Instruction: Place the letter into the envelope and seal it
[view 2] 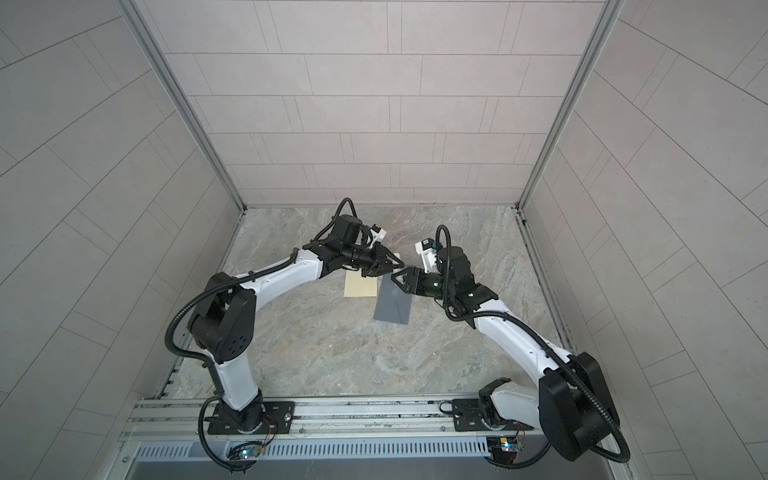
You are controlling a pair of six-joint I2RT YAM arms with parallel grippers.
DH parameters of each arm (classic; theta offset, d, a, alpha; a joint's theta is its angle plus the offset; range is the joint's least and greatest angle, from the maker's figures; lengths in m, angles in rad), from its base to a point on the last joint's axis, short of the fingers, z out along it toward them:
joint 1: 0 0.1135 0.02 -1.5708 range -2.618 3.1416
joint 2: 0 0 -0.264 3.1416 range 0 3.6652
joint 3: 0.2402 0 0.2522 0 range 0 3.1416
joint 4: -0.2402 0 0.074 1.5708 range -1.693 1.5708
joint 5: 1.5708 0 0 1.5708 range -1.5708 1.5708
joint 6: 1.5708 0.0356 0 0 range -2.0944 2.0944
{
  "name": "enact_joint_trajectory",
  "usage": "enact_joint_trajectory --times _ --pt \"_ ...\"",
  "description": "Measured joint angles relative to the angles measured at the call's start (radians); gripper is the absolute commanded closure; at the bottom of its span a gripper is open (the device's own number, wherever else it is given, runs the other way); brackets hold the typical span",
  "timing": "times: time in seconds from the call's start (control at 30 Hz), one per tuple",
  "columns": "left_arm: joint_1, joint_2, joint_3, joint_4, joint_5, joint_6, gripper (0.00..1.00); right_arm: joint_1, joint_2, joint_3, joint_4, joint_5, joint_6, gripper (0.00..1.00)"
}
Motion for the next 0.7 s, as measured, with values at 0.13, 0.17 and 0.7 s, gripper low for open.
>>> enact_joint_trajectory --times 0.13,0.17,0.7 --pt "0.0 -0.001 0.0 0.019 0.01 -0.011 1.0 -0.001 0.034 0.001 0.014 -0.005 0.014 0.72" --pt "-0.001 -0.001 0.0 0.022 0.007 -0.012 1.0 -0.001 0.042 0.002 0.013 -0.006 0.018 0.76" --pt "0.0 0.011 0.003 -0.002 -0.013 -0.116 1.0 0.41 0.179 0.342 -0.525 0.954 -0.168 0.98"
